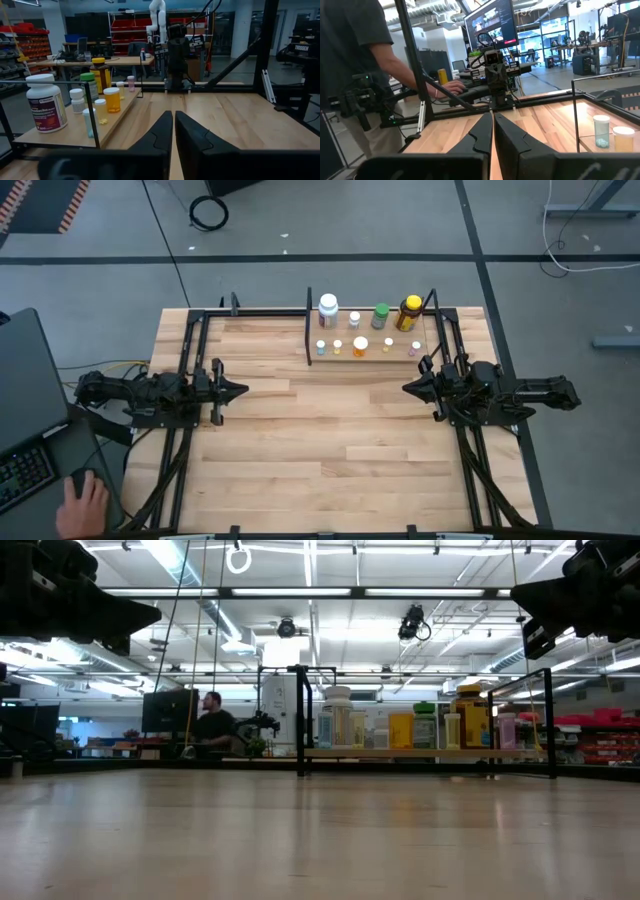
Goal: Pick and place medicine bottles onto shelf by color
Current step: Return to Home Position
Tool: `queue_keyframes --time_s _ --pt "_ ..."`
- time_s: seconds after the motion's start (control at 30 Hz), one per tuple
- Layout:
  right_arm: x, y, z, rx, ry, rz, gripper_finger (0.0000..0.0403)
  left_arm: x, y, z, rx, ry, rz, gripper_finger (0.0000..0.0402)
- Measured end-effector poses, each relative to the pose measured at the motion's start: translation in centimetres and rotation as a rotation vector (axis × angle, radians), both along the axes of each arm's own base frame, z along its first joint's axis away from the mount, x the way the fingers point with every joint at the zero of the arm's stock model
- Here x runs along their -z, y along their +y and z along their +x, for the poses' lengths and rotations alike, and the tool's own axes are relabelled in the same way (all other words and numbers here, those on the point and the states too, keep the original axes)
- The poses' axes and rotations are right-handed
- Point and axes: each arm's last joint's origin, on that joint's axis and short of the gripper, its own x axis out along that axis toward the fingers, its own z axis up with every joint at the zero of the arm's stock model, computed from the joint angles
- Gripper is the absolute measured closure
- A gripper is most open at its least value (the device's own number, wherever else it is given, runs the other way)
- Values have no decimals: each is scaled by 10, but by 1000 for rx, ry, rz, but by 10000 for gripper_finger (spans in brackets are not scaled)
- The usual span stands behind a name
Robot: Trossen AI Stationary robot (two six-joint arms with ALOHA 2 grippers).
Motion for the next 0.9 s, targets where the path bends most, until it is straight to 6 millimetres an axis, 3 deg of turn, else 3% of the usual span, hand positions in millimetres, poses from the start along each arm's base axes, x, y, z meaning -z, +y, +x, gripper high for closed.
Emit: queue_keyframes --time_s 0.9 --pt "0 0 0 0 0 0 380 0 0 0 0 -1 0 375"
